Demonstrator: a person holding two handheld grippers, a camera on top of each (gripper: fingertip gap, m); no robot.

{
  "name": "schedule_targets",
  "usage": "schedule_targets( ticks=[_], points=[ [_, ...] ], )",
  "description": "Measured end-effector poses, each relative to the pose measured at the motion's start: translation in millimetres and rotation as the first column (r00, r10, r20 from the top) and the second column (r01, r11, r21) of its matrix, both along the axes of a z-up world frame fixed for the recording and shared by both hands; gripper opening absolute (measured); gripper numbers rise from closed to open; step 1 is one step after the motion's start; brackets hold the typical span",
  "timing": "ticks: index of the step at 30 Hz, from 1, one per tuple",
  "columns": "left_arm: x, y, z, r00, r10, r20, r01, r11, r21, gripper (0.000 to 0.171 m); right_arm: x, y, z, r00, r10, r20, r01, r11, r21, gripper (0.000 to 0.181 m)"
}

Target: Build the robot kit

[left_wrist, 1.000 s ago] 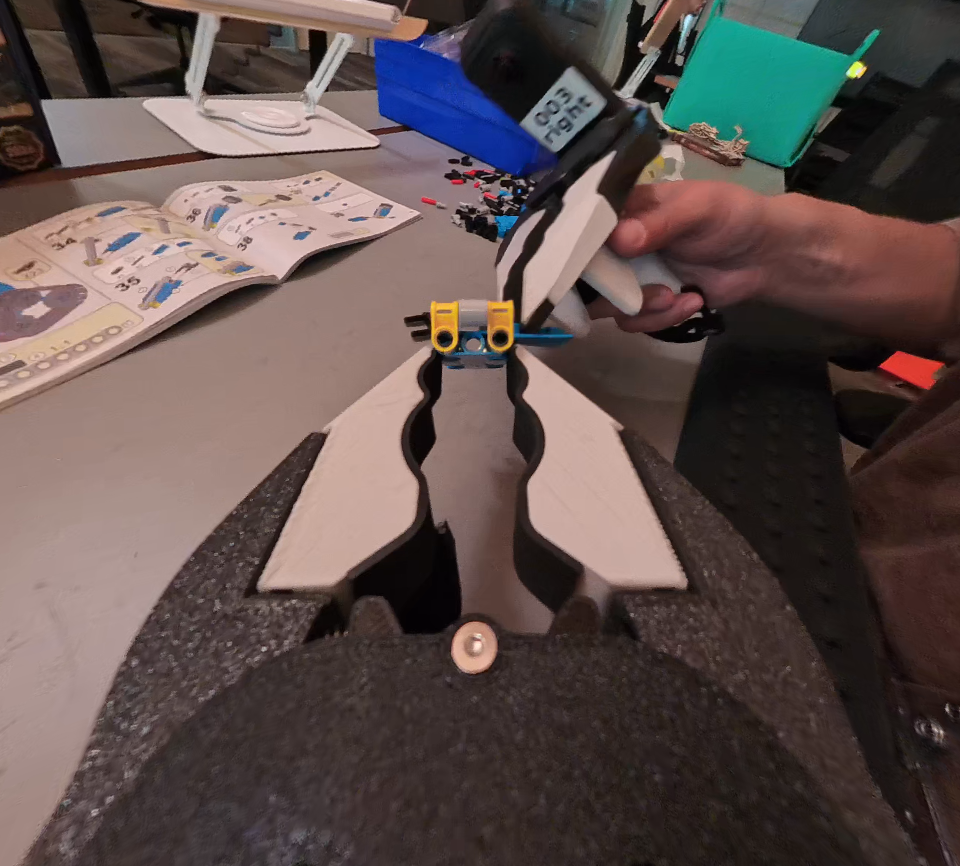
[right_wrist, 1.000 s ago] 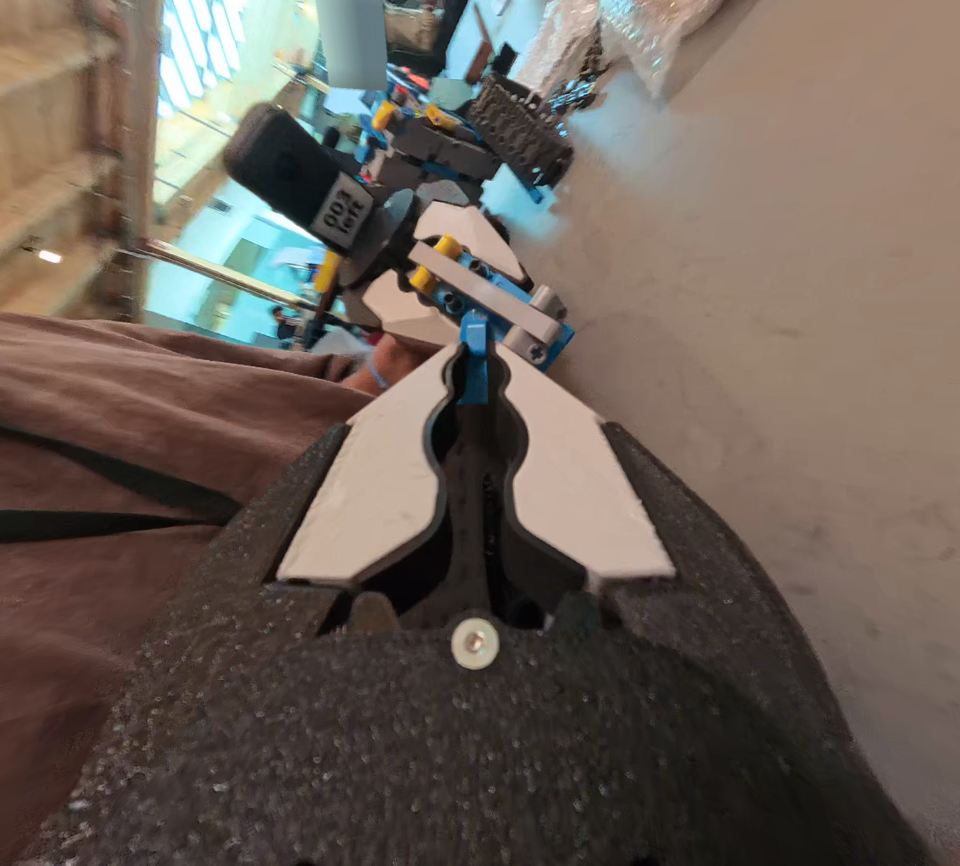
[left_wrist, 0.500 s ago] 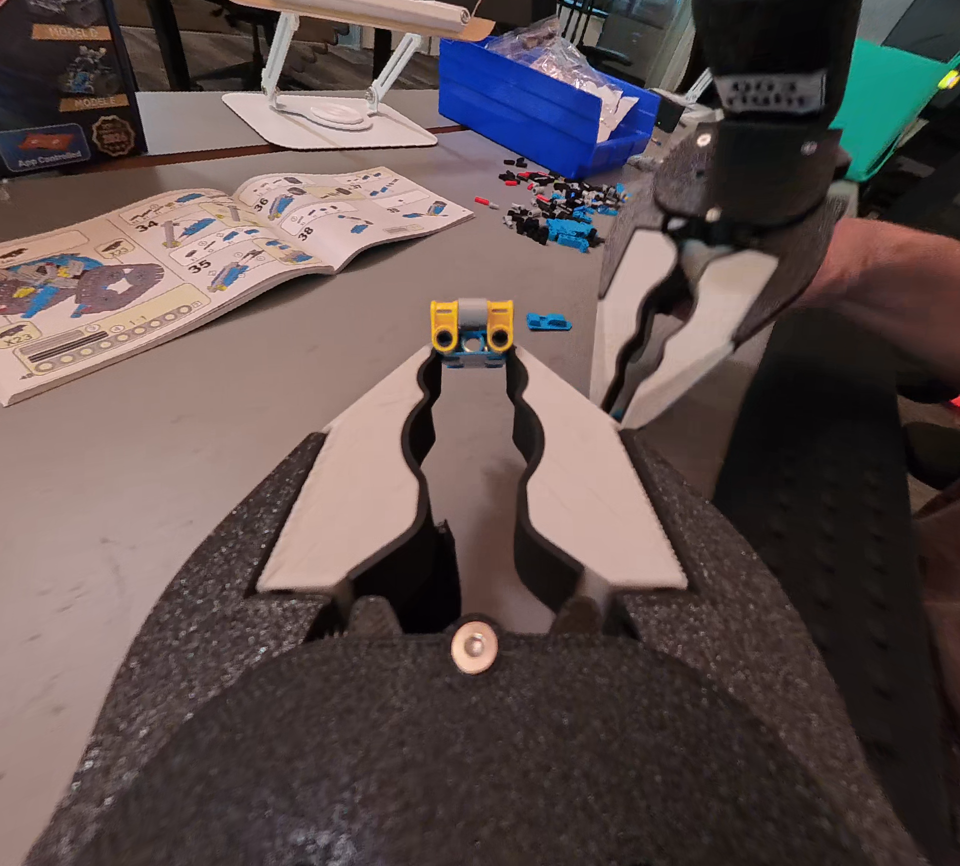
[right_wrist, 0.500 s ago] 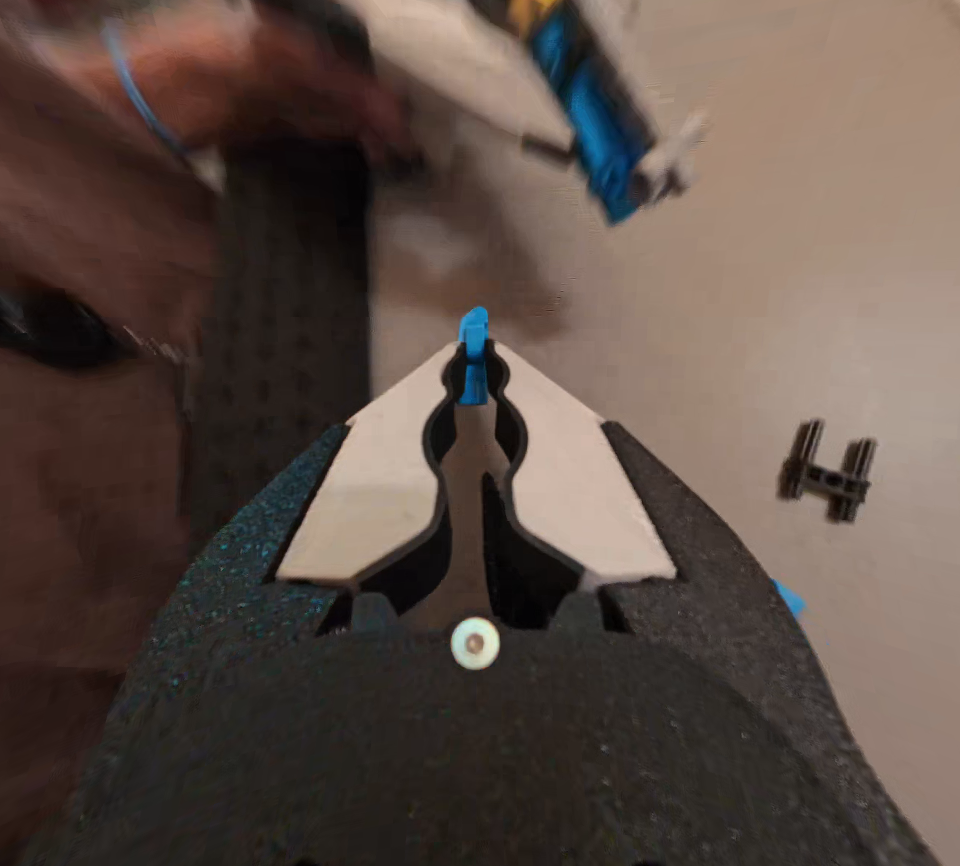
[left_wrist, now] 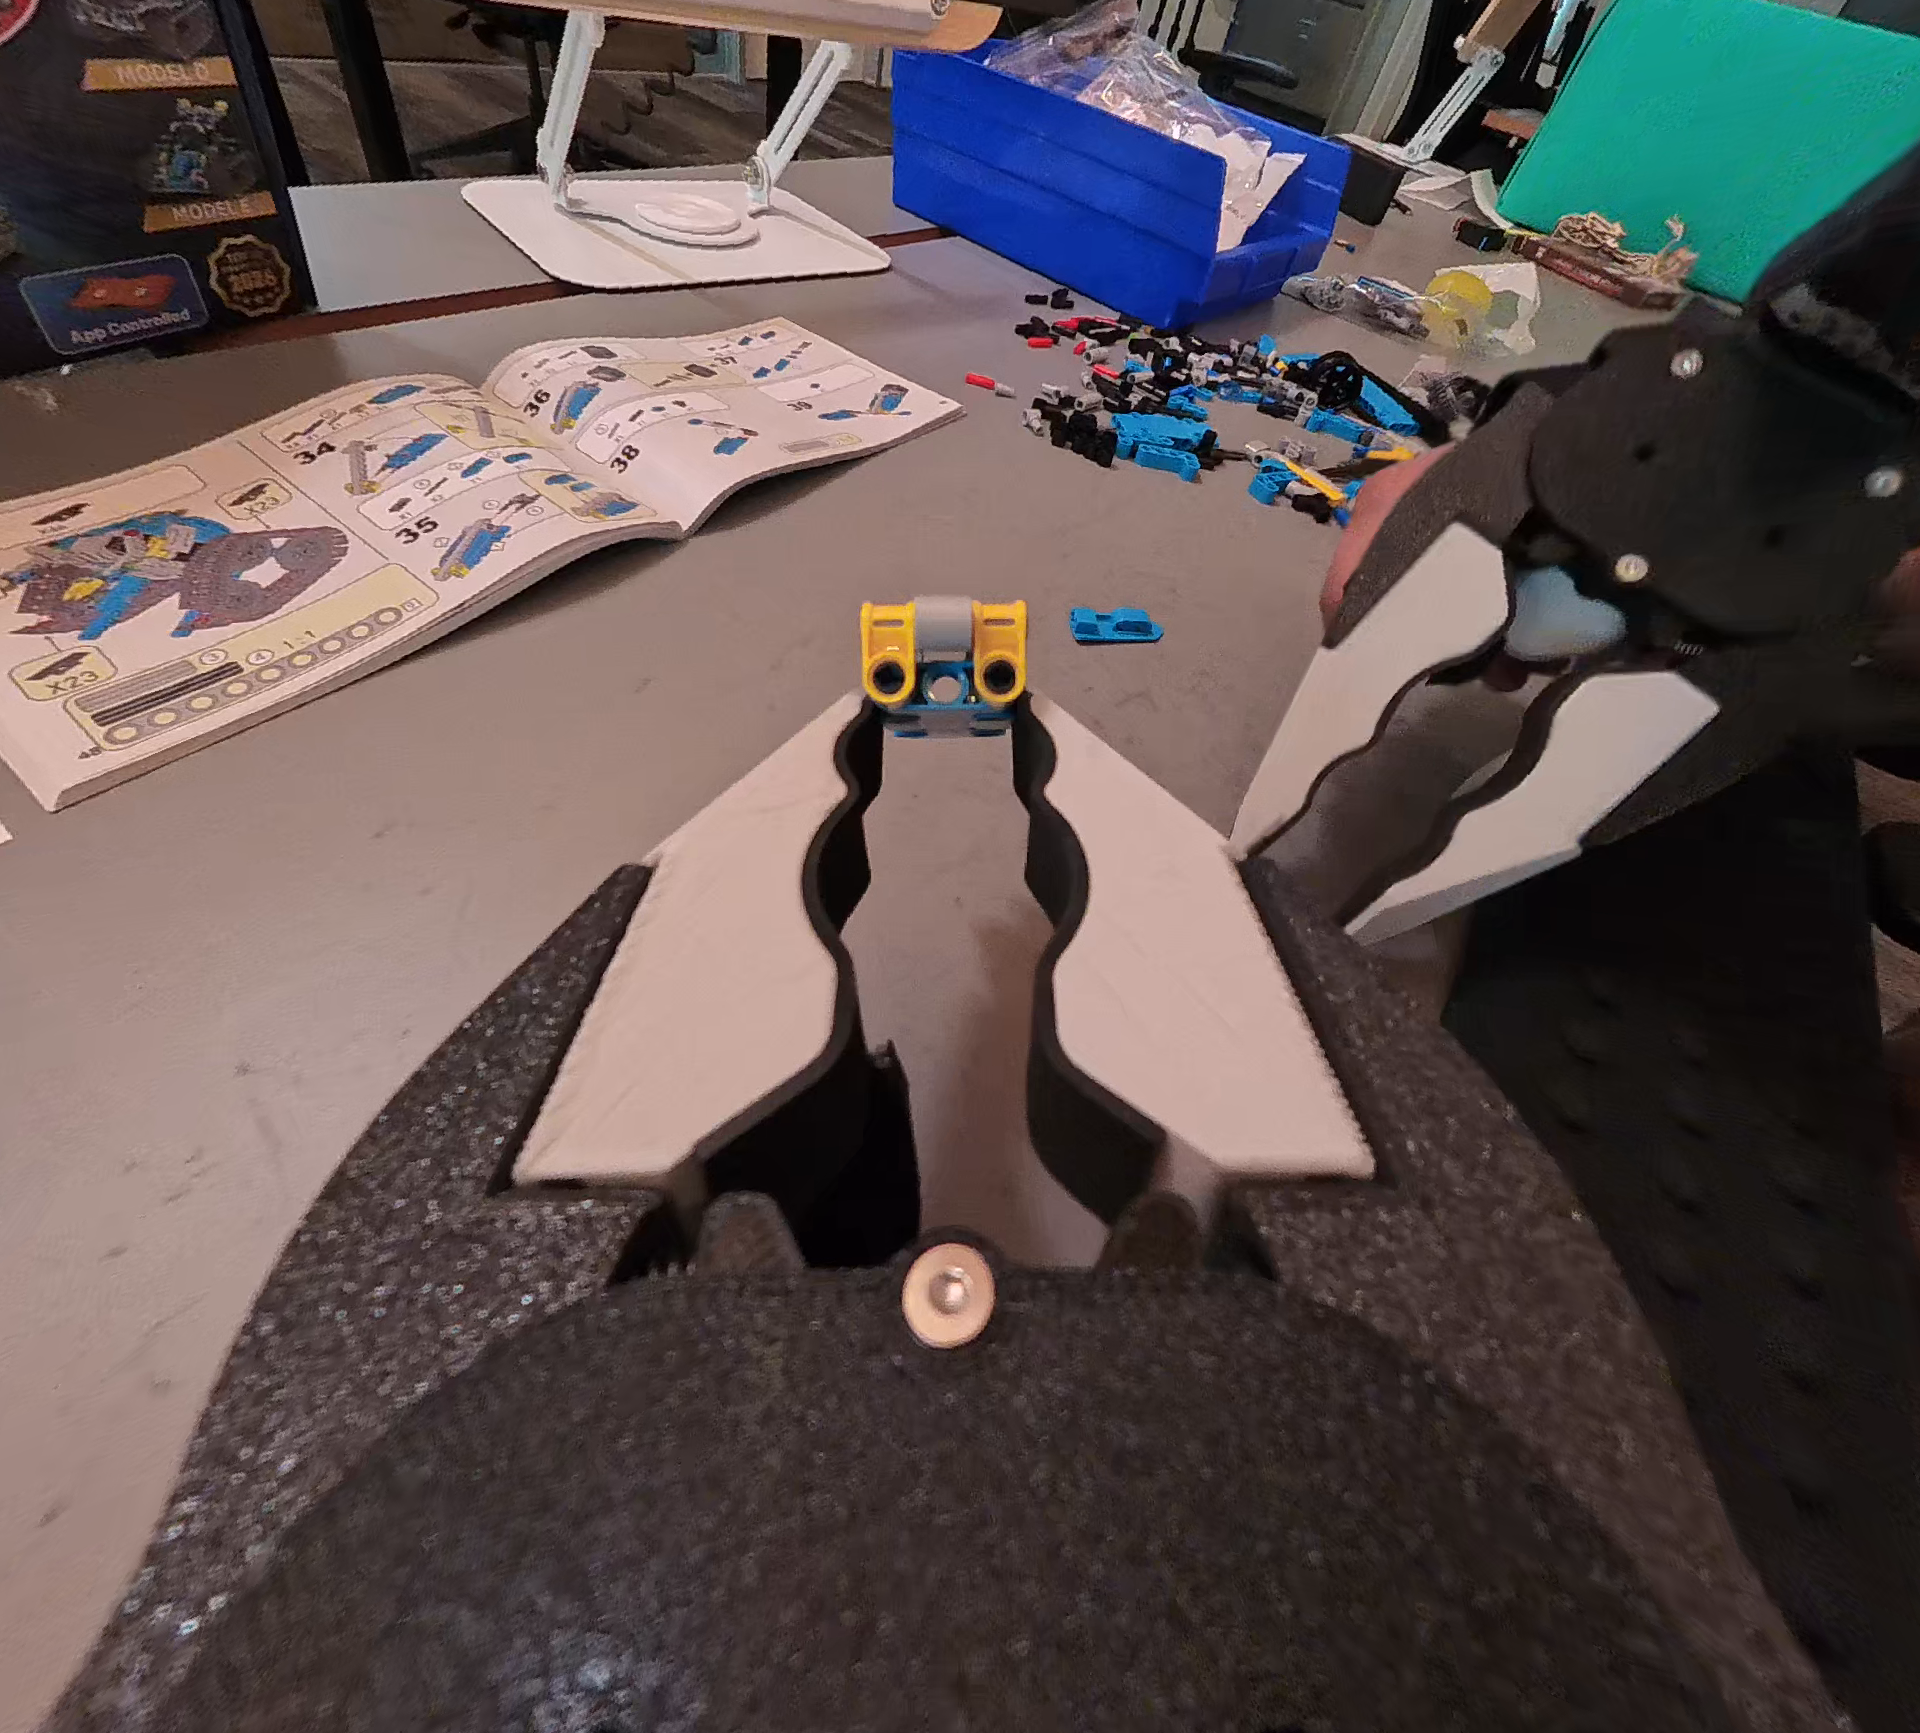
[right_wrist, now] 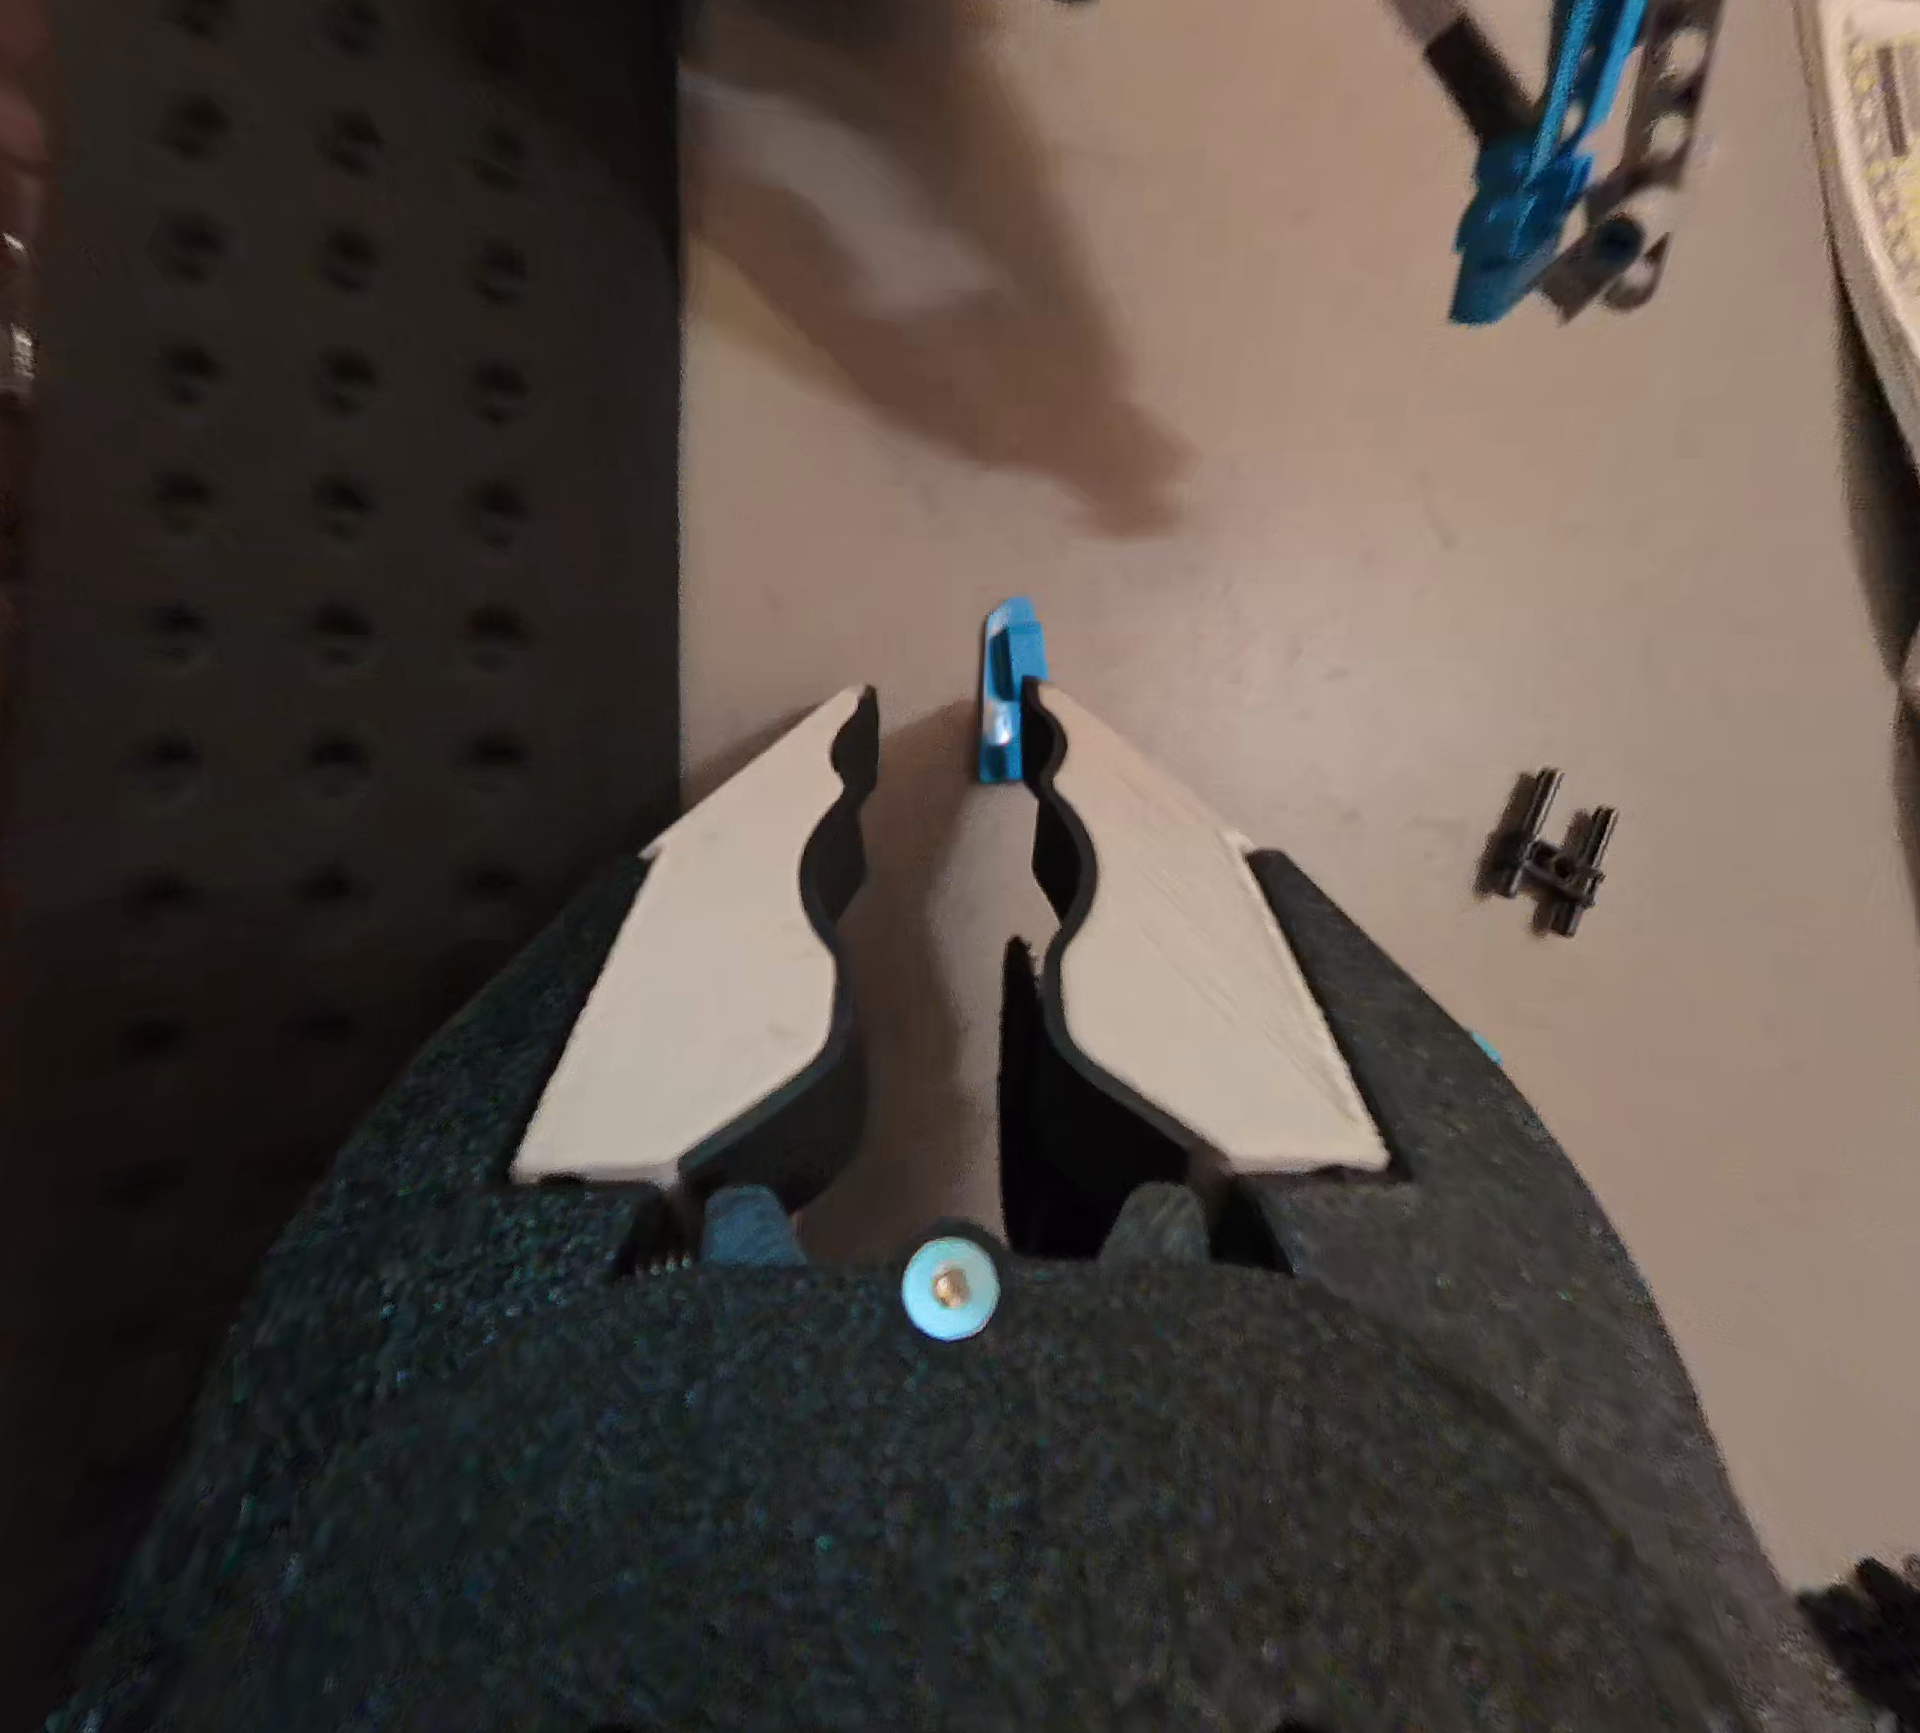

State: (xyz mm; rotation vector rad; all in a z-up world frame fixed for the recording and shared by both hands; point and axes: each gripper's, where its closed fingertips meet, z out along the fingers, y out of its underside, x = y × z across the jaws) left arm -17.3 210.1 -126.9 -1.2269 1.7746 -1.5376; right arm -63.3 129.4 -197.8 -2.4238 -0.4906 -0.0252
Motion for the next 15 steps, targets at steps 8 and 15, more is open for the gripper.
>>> schedule_targets(
  ticks=[8,15],
  points=[
    [0,-2,-1,1.000,-0.003,-0.002,0.003,1.000,0.015,0.024,7,-2,-8,0.995,-0.066,-0.073,0.063,0.997,-0.047,0.033],
    [0,-2,-2,1.000,-0.003,-0.006,0.003,1.000,0.013,0.024,13,0,-8,0.989,-0.072,-0.126,0.054,0.989,-0.141,0.022]
  ],
)
